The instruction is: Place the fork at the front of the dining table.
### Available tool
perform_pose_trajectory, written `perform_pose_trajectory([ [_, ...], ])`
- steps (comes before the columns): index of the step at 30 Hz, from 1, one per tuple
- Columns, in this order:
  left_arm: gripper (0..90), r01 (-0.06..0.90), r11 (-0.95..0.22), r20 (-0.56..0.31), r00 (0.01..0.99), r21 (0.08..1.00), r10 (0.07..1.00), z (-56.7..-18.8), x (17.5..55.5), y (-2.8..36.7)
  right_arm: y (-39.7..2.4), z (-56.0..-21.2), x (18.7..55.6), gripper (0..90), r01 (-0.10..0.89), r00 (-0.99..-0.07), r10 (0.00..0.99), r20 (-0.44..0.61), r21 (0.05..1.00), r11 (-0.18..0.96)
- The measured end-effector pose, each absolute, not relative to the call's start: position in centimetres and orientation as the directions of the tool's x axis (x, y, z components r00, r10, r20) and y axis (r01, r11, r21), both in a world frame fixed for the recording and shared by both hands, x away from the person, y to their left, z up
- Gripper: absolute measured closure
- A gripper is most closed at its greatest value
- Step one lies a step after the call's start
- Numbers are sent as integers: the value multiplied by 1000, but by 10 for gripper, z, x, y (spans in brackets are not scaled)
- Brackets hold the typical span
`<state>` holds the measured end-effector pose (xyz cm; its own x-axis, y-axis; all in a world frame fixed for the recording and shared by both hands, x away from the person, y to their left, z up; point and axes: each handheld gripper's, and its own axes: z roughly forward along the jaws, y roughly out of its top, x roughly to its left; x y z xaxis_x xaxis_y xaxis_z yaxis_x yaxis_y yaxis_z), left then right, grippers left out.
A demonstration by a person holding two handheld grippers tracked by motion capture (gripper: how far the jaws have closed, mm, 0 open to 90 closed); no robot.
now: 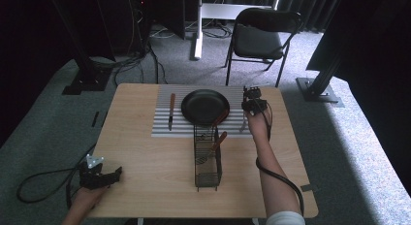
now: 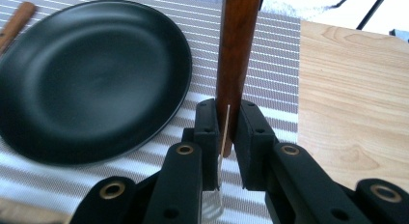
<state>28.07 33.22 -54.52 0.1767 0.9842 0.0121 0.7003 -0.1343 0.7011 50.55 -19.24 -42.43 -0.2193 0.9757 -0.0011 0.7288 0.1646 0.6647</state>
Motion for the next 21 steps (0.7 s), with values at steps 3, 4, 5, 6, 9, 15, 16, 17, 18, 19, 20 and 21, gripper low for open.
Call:
perform_pose_trajectory([
  [3,95,700,-134,12,177,701,984,-545,281,332,-188,-428,524,805,752,-218,976,-4,636,171],
  [4,95,700,-134,12,177,701,984,-545,281,332,-186,-429,530,806,760,-225,974,-6,625,179],
  [5,95,700,-134,12,176,701,984,-545,281,332,-184,-431,536,806,770,-230,973,-12,609,189],
  [6,95,700,-134,12,177,701,984,-545,281,332,-183,-432,543,806,781,-233,972,-12,593,194],
  [9,95,699,-133,11,176,703,984,-545,281,332,-177,-438,560,806,806,-241,970,-22,553,213],
  [15,95,700,-133,11,176,702,984,-545,281,332,-173,-458,587,806,849,-207,978,-9,495,184],
  [16,95,700,-133,11,176,702,984,-545,281,332,-173,-461,591,806,856,-200,980,-9,484,180],
  [17,95,700,-133,11,176,702,984,-545,281,332,-173,-464,595,806,864,-194,981,-4,473,173],
  [18,95,700,-133,11,176,702,984,-545,281,332,-174,-468,599,806,869,-194,981,-1,464,173],
  [19,95,700,-133,11,176,702,984,-545,281,332,-174,-472,602,805,872,-196,981,3,458,173],
  [20,95,700,-133,11,176,702,984,-545,281,332,-173,-476,605,806,875,-194,981,-1,453,173],
  [21,95,700,-132,11,176,702,984,-545,281,332,-173,-480,608,806,881,-190,982,-1,442,171],
])
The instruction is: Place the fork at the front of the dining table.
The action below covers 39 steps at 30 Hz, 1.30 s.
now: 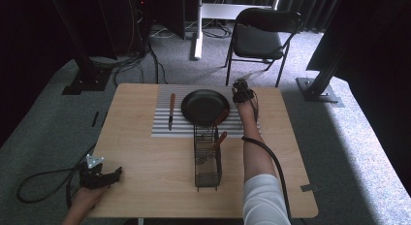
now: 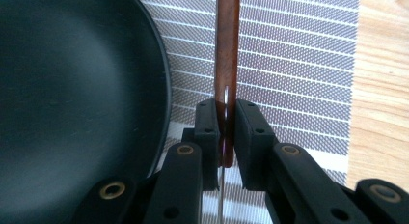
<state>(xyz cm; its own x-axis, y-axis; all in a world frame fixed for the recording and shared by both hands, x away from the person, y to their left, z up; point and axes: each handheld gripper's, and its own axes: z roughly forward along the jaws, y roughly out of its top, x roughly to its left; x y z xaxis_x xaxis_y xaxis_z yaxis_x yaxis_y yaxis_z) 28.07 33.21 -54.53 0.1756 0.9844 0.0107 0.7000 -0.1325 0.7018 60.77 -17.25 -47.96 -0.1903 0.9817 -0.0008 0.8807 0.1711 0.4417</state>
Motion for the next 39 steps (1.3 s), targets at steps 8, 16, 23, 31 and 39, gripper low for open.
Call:
perform_pose_trajectory([
  [8,95,700,-133,11,176,702,984,-545,281,332,-166,-502,615,803,896,-183,983,7,414,163],
  [16,95,701,-130,10,173,702,985,-545,281,332,-170,-489,607,641,885,-178,984,27,442,148],
  [23,95,701,-132,11,174,701,985,-545,281,332,-185,-465,567,673,853,-226,972,70,496,163],
  [31,95,701,-132,11,174,701,985,-545,281,332,-194,-481,528,740,855,-235,968,89,493,162],
  [39,95,701,-132,11,174,701,985,-545,281,332,-191,-493,529,795,870,-224,970,92,468,156],
])
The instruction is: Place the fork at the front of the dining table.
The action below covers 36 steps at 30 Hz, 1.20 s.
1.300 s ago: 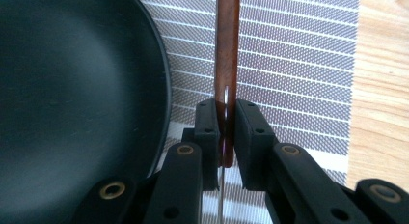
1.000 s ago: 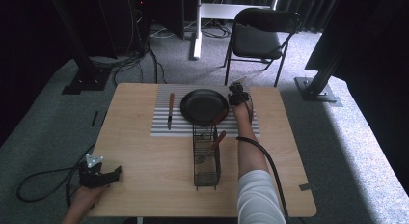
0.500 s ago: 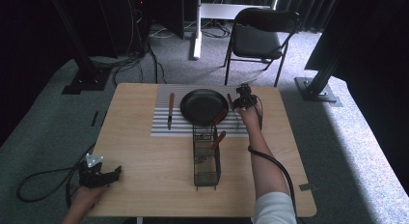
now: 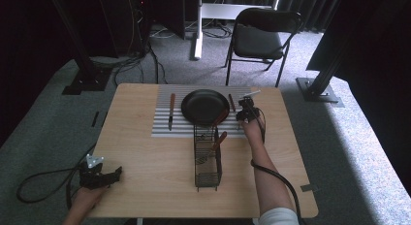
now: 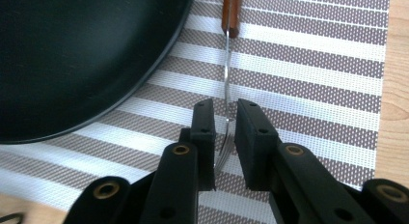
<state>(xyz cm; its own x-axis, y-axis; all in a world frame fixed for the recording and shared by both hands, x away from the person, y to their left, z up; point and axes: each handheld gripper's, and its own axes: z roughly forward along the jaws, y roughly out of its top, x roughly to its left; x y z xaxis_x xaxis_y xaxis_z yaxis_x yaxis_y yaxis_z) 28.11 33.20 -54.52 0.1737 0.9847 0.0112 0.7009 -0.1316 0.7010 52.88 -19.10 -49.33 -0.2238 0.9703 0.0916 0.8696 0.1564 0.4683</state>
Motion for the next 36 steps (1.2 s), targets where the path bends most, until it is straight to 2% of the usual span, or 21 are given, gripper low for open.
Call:
perform_pose_trajectory([
  [4,95,701,-131,11,174,701,985,-545,281,332,-194,-499,532,871,879,-188,977,100,460,122],
  [8,96,701,-131,11,174,701,985,-545,281,332,-203,-499,532,871,882,-164,979,125,463,89],
  [10,95,701,-132,11,174,701,985,-545,281,332,-207,-501,531,816,883,-158,980,121,462,85],
  [19,95,701,-131,11,174,701,985,-545,281,332,-226,-503,519,674,877,-123,976,179,480,22],
  [24,95,701,-131,11,174,701,985,-545,281,332,-230,-504,504,516,869,-147,964,222,495,19],
  [36,95,701,-131,11,174,701,985,-545,281,332,-212,-518,485,497,865,-211,943,256,499,58],
])
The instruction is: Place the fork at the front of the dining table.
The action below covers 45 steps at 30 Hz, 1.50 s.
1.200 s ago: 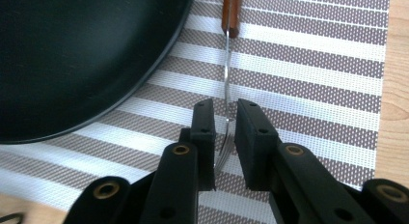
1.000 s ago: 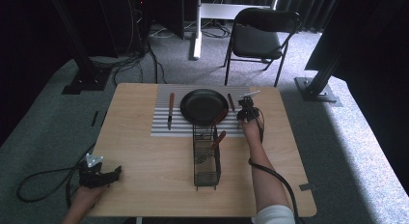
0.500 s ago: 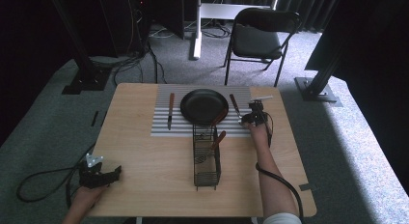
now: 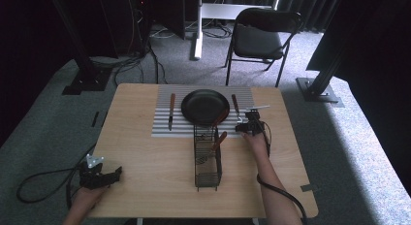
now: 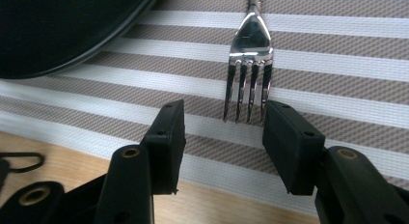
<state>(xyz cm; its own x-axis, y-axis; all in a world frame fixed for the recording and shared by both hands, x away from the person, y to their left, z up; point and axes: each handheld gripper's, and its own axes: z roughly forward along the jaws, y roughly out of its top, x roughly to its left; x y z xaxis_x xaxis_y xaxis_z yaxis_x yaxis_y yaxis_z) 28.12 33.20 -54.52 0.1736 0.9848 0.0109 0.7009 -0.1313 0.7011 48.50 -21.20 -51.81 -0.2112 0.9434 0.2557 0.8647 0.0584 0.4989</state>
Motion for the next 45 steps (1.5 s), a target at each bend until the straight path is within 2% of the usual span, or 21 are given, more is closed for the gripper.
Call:
perform_pose_trajectory([
  [6,95,701,-131,11,174,701,985,-545,281,332,-205,-518,481,491,861,-240,938,251,501,86],
  [10,95,701,-132,11,174,701,985,-545,281,332,-211,-514,472,319,843,-233,944,234,532,76],
  [12,95,701,-131,11,174,701,985,-545,281,332,-215,-515,467,195,836,-248,944,220,541,93],
  [14,95,701,-131,11,174,701,985,-545,281,332,-217,-515,461,164,822,-254,949,187,559,110],
  [16,96,701,-131,11,174,701,985,-545,281,332,-221,-516,455,139,805,-264,944,198,584,102],
  [22,96,701,-131,11,174,701,985,-545,281,332,-227,-520,436,131,777,-274,939,209,624,88],
  [27,95,701,-131,11,173,701,985,-545,281,332,-230,-522,424,129,753,-291,942,169,648,116],
  [31,95,701,-132,11,174,701,985,-545,281,332,-233,-525,408,128,730,-267,957,115,672,123],
  [45,96,701,-131,11,173,701,985,-545,281,332,-253,-536,370,128,694,-243,966,94,712,105],
])
